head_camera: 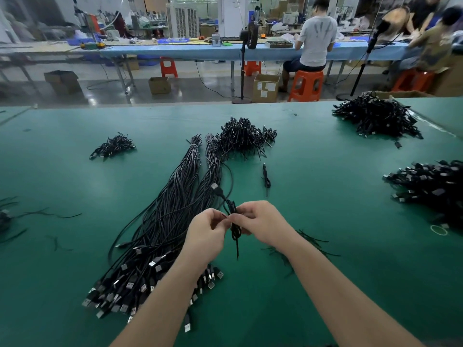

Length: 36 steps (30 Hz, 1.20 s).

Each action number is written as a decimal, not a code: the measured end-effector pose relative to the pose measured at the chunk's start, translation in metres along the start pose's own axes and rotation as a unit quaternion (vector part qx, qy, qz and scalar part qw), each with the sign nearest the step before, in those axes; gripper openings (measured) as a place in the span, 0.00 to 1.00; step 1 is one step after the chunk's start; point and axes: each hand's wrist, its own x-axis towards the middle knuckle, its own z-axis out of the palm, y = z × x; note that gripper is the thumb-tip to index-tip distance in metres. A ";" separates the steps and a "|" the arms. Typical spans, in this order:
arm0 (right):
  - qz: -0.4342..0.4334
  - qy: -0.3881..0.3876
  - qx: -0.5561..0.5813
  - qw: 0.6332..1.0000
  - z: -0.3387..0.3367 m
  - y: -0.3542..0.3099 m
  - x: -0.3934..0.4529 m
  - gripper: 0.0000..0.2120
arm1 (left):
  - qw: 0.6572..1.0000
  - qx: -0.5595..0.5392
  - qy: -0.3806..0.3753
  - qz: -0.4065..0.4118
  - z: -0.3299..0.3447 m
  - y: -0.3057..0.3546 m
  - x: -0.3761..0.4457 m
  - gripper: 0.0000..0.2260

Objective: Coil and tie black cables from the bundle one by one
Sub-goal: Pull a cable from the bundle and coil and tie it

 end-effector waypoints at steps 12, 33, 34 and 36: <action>0.133 -0.042 0.286 0.948 0.004 0.010 0.005 0.05 | 0.953 0.179 0.095 0.227 0.001 -0.004 -0.007 0.05; 0.157 -0.092 0.359 0.916 0.004 0.012 0.004 0.04 | 0.875 0.302 0.103 0.365 0.005 -0.007 -0.008 0.05; 0.177 -0.116 0.399 0.892 0.002 0.014 0.004 0.04 | 0.852 0.322 0.100 0.400 0.005 -0.009 -0.007 0.04; 0.169 -0.132 0.382 0.899 -0.001 0.020 0.004 0.05 | 0.860 0.304 0.085 0.400 0.005 -0.011 -0.008 0.04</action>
